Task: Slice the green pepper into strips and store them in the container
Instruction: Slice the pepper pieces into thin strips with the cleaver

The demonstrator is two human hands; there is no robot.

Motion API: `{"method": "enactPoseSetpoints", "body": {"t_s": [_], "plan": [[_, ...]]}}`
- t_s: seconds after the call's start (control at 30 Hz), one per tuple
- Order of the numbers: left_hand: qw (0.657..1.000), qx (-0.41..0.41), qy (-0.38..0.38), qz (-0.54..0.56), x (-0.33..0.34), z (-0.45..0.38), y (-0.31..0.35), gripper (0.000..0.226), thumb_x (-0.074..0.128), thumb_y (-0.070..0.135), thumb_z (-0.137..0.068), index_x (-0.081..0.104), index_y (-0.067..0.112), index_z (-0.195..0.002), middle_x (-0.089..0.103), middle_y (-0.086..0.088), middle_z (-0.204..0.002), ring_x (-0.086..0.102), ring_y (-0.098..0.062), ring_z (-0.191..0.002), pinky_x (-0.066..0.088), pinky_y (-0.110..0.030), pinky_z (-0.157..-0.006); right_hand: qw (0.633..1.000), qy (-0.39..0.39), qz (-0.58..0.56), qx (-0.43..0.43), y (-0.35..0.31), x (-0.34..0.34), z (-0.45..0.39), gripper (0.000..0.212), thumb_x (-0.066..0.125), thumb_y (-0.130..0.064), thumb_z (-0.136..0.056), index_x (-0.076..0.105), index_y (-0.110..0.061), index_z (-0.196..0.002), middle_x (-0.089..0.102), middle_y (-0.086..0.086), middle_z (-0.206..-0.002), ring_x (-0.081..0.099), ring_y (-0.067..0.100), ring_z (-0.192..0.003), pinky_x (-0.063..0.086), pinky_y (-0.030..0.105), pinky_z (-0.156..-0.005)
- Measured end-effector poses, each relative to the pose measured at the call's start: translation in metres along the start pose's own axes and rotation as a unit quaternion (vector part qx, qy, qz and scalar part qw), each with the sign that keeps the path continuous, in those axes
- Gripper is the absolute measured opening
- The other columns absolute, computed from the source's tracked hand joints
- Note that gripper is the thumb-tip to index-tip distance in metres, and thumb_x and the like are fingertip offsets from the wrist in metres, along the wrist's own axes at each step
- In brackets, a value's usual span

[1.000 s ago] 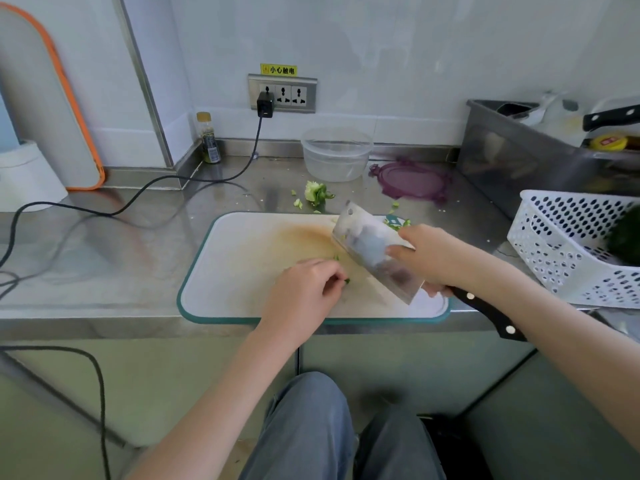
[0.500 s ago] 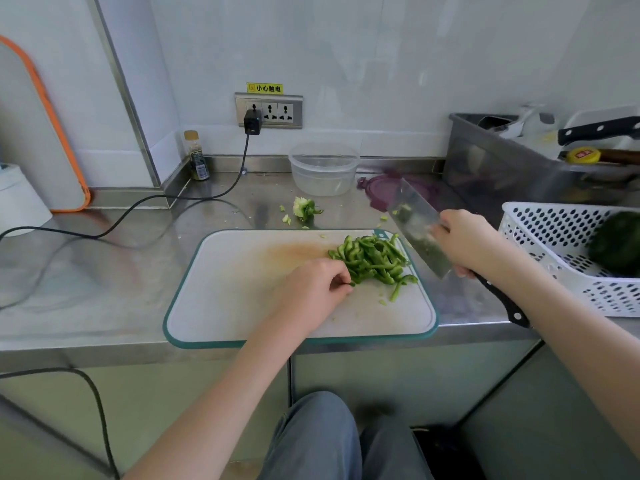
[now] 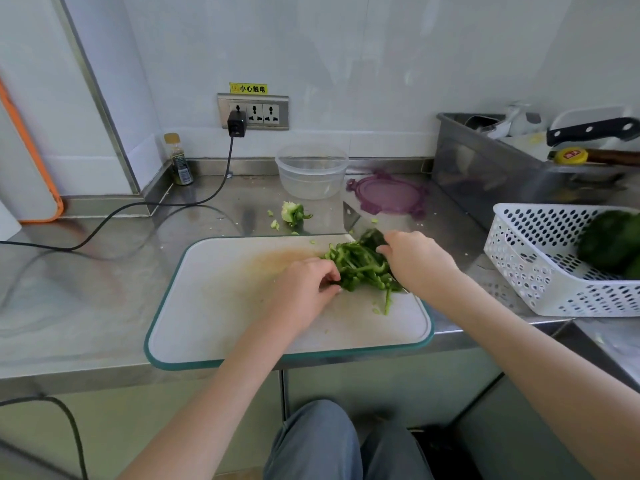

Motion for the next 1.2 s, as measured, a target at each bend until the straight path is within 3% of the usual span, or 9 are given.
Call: {"method": "enactPoseSetpoints", "body": {"t_s": [0.33, 0.47, 0.6, 0.67, 0.8, 0.9, 1.0, 1.1, 1.2], "plan": [[0.996, 0.054, 0.013, -0.07, -0.005, 0.012, -0.001, 0.009, 0.063, 0.02, -0.086, 0.066, 0.012, -0.086, 0.064, -0.002, -0.09, 0.056, -0.021, -0.091, 0.047, -0.036, -0.069, 0.987, -0.028, 0.049, -0.153, -0.06, 0.01, -0.006, 0.022, 0.033, -0.033, -0.101, 0.047, -0.018, -0.092, 0.063, 0.015, -0.096, 0.06, 0.035, -0.085, 0.038, 0.033, -0.063], [0.992, 0.075, 0.018, -0.098, -0.011, 0.022, 0.0, 0.011, 0.061, 0.021, -0.088, 0.066, 0.012, -0.089, 0.062, -0.002, -0.091, 0.053, -0.021, -0.097, 0.042, -0.033, -0.07, 0.978, -0.042, 0.052, -0.197, -0.064, 0.007, -0.015, 0.028, 0.032, -0.038, -0.101, 0.05, -0.017, -0.095, 0.061, 0.011, -0.09, 0.061, 0.032, -0.085, 0.041, 0.033, -0.064], [0.986, 0.12, 0.028, -0.111, -0.019, 0.028, 0.001, 0.014, 0.07, 0.025, -0.081, 0.061, 0.014, -0.078, 0.059, 0.005, -0.08, 0.051, -0.015, -0.087, 0.037, -0.026, -0.062, 0.982, -0.02, -0.005, -0.189, -0.049, -0.011, -0.025, 0.029, 0.037, -0.038, -0.1, 0.045, -0.017, -0.082, 0.052, 0.003, -0.071, 0.058, 0.029, -0.069, 0.04, 0.03, -0.056], [0.981, 0.131, 0.063, -0.125, -0.026, 0.029, -0.002, 0.032, 0.077, 0.033, -0.071, 0.048, 0.019, -0.071, 0.048, 0.011, -0.074, 0.04, -0.009, -0.077, 0.032, -0.024, -0.057, 0.984, -0.021, -0.09, -0.152, -0.035, -0.019, -0.03, 0.029, 0.04, -0.034, -0.1, 0.045, -0.015, -0.078, 0.054, 0.009, -0.068, 0.057, 0.029, -0.052, 0.041, 0.028, -0.04], [0.982, 0.067, 0.102, -0.147, -0.039, 0.022, -0.016, 0.069, 0.075, 0.059, -0.051, 0.035, 0.02, -0.092, 0.036, 0.004, -0.097, 0.034, -0.015, -0.09, 0.034, -0.027, -0.077, 0.984, -0.03, -0.154, -0.088, -0.01, -0.024, -0.033, 0.034, 0.038, -0.033, -0.1, 0.038, -0.02, -0.068, 0.047, 0.008, -0.063, 0.062, 0.034, -0.048, 0.031, 0.018, -0.027], [0.987, 0.015, -0.016, -0.16, -0.029, 0.009, -0.033, 0.108, 0.058, 0.082, -0.05, 0.02, 0.03, -0.136, 0.021, -0.003, -0.138, 0.018, -0.023, -0.129, 0.022, -0.042, -0.111, 0.983, -0.038, -0.158, -0.08, -0.002, -0.023, -0.031, 0.035, 0.038, -0.035, -0.1, 0.038, -0.017, -0.07, 0.045, 0.006, -0.062, 0.064, 0.035, -0.051, 0.032, 0.019, -0.027], [0.979, -0.029, -0.145, -0.139, -0.013, -0.003, -0.046, 0.119, 0.042, 0.092, -0.045, -0.004, 0.047, -0.145, -0.007, 0.004, -0.157, -0.013, -0.028, -0.144, -0.002, -0.054, -0.116, 0.984, -0.037, -0.147, -0.091, 0.001, -0.022, -0.027, 0.035, 0.038, -0.036, -0.1, 0.037, -0.017, -0.07, 0.047, 0.007, -0.058, 0.055, 0.028, -0.039, 0.032, 0.019, -0.029], [0.983, -0.057, -0.158, -0.076, -0.005, -0.008, -0.047, 0.113, 0.049, 0.089, -0.049, 0.013, 0.042, -0.146, 0.012, 0.0, -0.157, 0.008, -0.026, -0.145, 0.011, -0.047, -0.118, 0.984, -0.034, -0.149, -0.096, 0.002, -0.021, -0.024, 0.035, 0.039, -0.036, -0.1, 0.039, -0.015, -0.071, 0.047, 0.005, -0.059, 0.049, 0.019, -0.034, 0.034, 0.022, -0.031], [0.992, -0.086, -0.085, -0.043, 0.002, -0.002, -0.039, 0.095, 0.063, 0.075, -0.062, 0.033, 0.029, -0.139, 0.032, 0.001, -0.142, 0.032, -0.021, -0.131, 0.034, -0.037, -0.108, 0.982, -0.017, -0.162, -0.091, 0.004, -0.021, -0.022, 0.037, 0.041, -0.035, -0.099, 0.04, -0.015, -0.068, 0.045, 0.003, -0.059, 0.045, 0.017, -0.034, 0.035, 0.021, -0.032]]}}
Point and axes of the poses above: each hand's wrist, its own z-axis away from the middle knuckle, its own x-axis out of the palm, y = z × x, the point moved 5 cm from there along -z, towards the middle knuckle
